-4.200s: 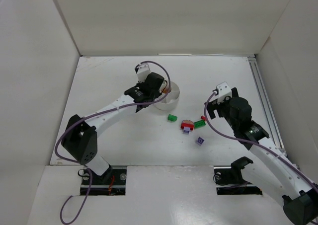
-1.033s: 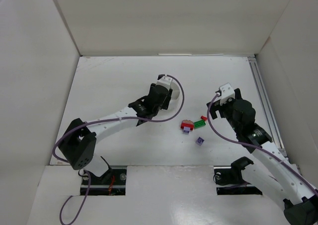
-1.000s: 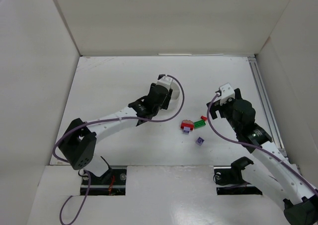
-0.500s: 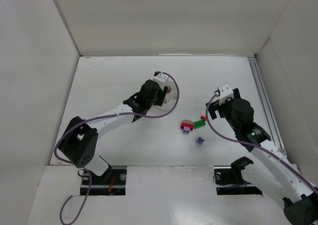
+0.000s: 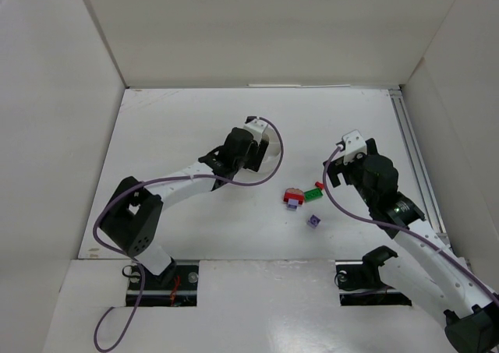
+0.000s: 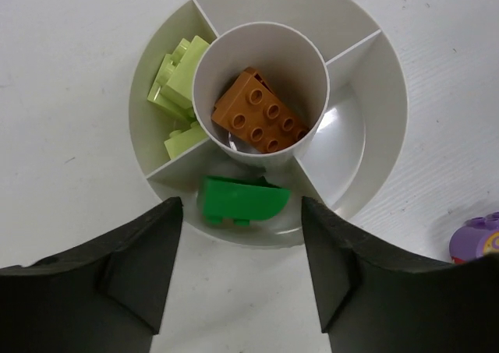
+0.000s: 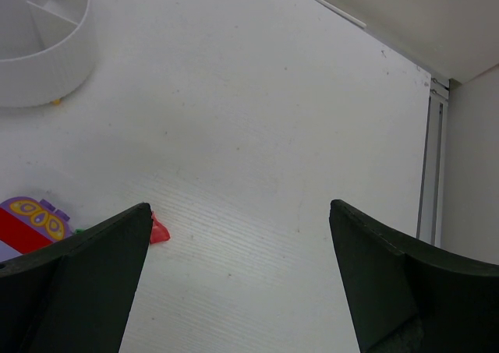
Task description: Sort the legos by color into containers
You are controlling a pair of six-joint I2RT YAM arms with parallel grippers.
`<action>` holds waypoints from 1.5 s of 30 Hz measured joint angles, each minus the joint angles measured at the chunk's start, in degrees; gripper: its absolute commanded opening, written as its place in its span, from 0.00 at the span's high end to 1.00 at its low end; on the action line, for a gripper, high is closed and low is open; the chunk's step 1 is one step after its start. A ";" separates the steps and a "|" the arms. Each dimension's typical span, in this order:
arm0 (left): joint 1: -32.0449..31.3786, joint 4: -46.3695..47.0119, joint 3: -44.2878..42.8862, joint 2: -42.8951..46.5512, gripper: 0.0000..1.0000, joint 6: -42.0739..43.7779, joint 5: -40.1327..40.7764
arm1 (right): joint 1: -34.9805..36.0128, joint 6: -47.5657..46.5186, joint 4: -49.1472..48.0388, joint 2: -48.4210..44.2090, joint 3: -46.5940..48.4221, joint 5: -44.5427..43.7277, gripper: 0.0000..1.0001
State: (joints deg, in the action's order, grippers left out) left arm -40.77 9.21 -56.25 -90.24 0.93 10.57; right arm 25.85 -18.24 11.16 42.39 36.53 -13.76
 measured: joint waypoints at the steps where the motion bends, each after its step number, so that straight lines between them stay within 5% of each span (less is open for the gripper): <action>1: 0.00 -0.02 0.00 0.00 0.37 -0.13 0.07 | 0.00 0.00 0.00 0.00 0.00 0.00 0.00; 7: 0.00 -0.33 0.00 0.57 0.22 -0.81 -0.72 | 0.00 0.00 0.00 0.00 0.00 0.00 0.00; 11: 0.00 -1.01 0.11 4.15 0.00 -1.25 -3.37 | 0.00 0.39 0.07 0.00 0.00 0.00 0.00; 18: 0.00 1.01 5.29 18.88 0.00 -6.80 -6.69 | 0.00 6.25 3.19 0.79 0.02 0.81 0.00; 25: -0.72 0.57 12.85 30.53 0.00 -18.71 -5.90 | 0.00 21.79 10.69 8.33 0.07 1.38 0.05; 45: -2.64 -7.21 22.71 45.40 0.00 -27.61 -9.51 | 0.59 56.41 7.69 17.42 -6.36 6.54 0.18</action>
State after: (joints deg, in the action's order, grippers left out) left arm -43.42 2.00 -33.54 -44.84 -26.68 1.06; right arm 26.44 38.17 18.85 59.81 30.17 -7.22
